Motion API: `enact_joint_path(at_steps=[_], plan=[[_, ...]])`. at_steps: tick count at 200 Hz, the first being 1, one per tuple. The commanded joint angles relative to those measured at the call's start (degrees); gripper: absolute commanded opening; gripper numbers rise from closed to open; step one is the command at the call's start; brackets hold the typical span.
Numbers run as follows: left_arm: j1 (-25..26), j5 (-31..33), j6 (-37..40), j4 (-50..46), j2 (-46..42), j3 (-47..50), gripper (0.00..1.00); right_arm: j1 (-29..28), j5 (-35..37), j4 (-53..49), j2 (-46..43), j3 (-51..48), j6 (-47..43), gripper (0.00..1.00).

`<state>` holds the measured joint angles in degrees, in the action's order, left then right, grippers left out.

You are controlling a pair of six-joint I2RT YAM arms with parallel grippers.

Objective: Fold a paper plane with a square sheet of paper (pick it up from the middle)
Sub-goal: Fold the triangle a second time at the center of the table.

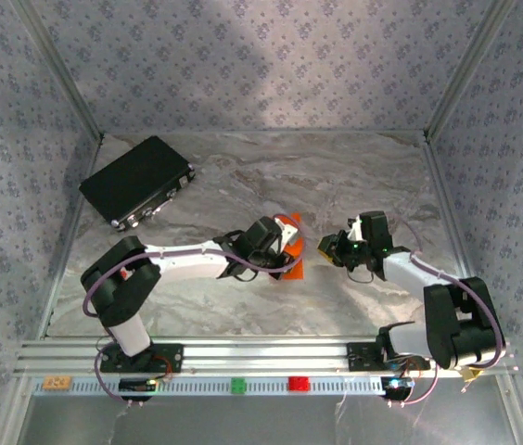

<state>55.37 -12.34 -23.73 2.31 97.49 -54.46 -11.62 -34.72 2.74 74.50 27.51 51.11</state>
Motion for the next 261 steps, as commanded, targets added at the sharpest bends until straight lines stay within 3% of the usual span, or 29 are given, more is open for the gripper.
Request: enact_joint_path(at_steps=[1,91,178,261], plan=[[-1.5,-6.8,-4.6,4.9,-1.1,0.6,0.0,-1.8,-0.5,-2.3,-0.3,-0.1,-1.3,0.16],[-2.9,-5.0,-4.5,1.4,-0.3,-0.1,0.0,-12.6,2.4,4.1,8.4,1.8,2.5,0.05],[-2.9,-5.1,-5.7,1.4,0.8,-0.6,0.0,-13.5,13.7,-13.0,11.9,6.4,-7.6,0.03],[-3.0,-4.6,-9.2,4.1,2.4,-0.6,0.0,-12.8,9.7,-11.6,9.7,9.8,-8.7,0.05]])
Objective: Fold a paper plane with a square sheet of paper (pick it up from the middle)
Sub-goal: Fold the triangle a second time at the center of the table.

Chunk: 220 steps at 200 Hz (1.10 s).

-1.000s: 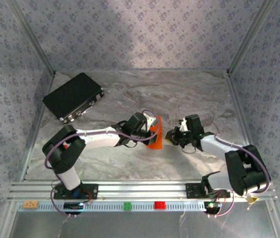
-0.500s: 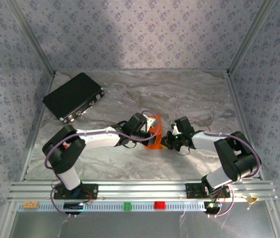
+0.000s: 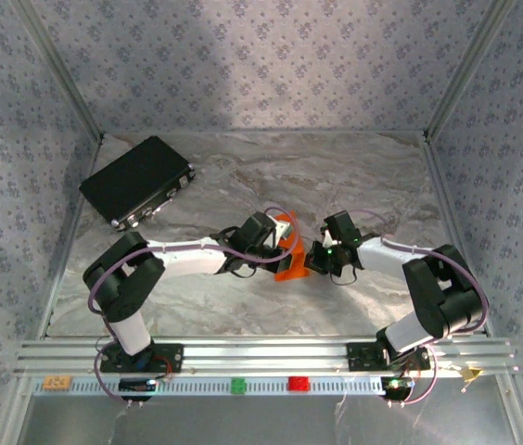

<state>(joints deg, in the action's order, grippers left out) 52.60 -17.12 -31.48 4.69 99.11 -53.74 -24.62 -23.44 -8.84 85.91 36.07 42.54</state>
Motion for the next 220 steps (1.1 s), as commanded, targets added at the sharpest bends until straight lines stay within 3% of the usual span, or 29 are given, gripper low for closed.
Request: enact_joint_path(at_steps=[1,54,110,220], plan=[[-0.2,0.2,-1.5,1.8,0.8,-1.4,0.0,0.2,-1.7,0.3,-1.7,1.2,0.0,0.05],[-0.5,0.4,-1.5,1.8,1.0,-1.2,0.02,-1.3,-5.3,8.9,-0.6,-1.2,5.7,0.06],[-0.7,0.3,-1.5,2.1,1.3,-1.4,0.16,-1.3,-5.9,11.0,0.0,-2.4,6.9,0.05],[-1.3,-0.1,-1.2,3.2,2.0,-1.4,0.17,-0.8,-6.1,11.1,0.0,-3.0,6.9,0.05]])
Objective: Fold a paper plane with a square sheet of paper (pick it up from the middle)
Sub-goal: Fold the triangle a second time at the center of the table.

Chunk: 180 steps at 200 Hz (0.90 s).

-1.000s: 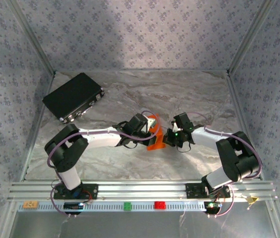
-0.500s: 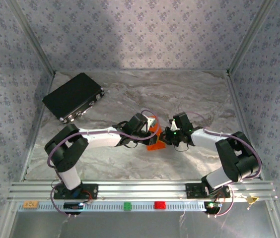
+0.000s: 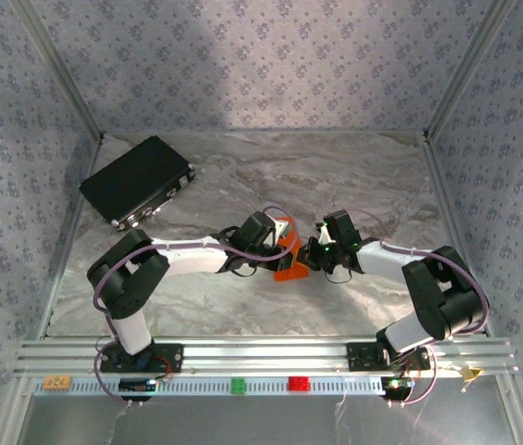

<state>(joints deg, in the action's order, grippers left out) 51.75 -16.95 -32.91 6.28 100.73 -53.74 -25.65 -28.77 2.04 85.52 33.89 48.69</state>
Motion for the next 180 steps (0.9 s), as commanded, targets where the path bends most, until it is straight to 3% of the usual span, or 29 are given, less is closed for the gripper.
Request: enact_joint_path(at_steps=[1,24,61,102,137,180], plan=[[-0.4,-0.3,0.2,1.6,0.4,-1.4,0.17,0.3,-0.8,0.2,0.4,-0.8,0.8,0.05],[-0.5,-0.4,0.2,1.8,0.3,-1.4,0.14,0.4,-0.9,0.2,0.3,-0.8,0.7,0.05],[-0.8,-0.6,0.3,1.9,0.3,-1.2,0.0,0.5,0.6,-1.5,0.5,-0.7,0.3,0.05],[-1.3,-1.2,0.0,2.3,0.0,-0.7,0.0,0.4,2.6,-2.9,2.4,-0.6,-0.3,0.05],[-1.9,-1.4,0.1,2.1,-0.3,-0.3,0.0,-0.2,8.2,-10.3,3.7,1.2,-3.1,0.05],[-3.6,-1.4,1.4,0.6,-0.3,-0.2,0.0,-0.2,9.0,-11.9,3.8,1.0,-4.1,0.04]])
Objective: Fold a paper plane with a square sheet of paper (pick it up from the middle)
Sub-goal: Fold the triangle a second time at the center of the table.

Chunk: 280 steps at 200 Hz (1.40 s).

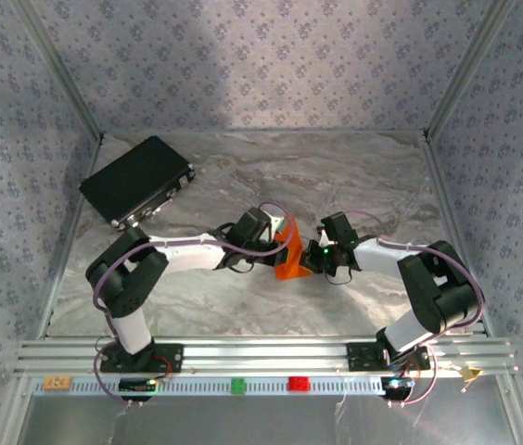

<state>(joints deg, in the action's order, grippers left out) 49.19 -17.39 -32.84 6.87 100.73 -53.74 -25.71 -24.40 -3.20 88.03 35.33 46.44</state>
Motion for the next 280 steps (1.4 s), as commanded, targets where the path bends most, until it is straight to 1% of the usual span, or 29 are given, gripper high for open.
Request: enact_joint_path(at_steps=[1,50,163,218,245,280], plan=[[-1.1,-0.9,1.4,-0.1,-0.3,-0.2,0.0,-0.1,4.7,-6.6,1.3,-0.4,-1.8,0.04],[-2.7,-1.0,2.8,-1.2,1.5,-0.7,0.0,-0.1,4.3,-6.7,0.3,0.1,-2.1,0.04],[-3.3,-0.8,3.4,-1.5,5.3,-0.7,0.0,-0.2,3.4,-6.6,-0.8,0.5,-1.9,0.04],[-3.3,-3.2,1.4,1.6,5.9,1.1,0.0,-0.7,-0.9,-2.6,-3.1,1.5,-0.4,0.05],[-3.3,-3.9,1.1,1.8,5.8,0.7,0.0,-1.6,-3.3,0.1,-1.9,1.7,0.2,0.05],[-3.3,-3.8,1.0,1.7,5.1,0.2,0.0,-2.0,-0.6,-1.9,0.3,0.9,0.7,0.05]])
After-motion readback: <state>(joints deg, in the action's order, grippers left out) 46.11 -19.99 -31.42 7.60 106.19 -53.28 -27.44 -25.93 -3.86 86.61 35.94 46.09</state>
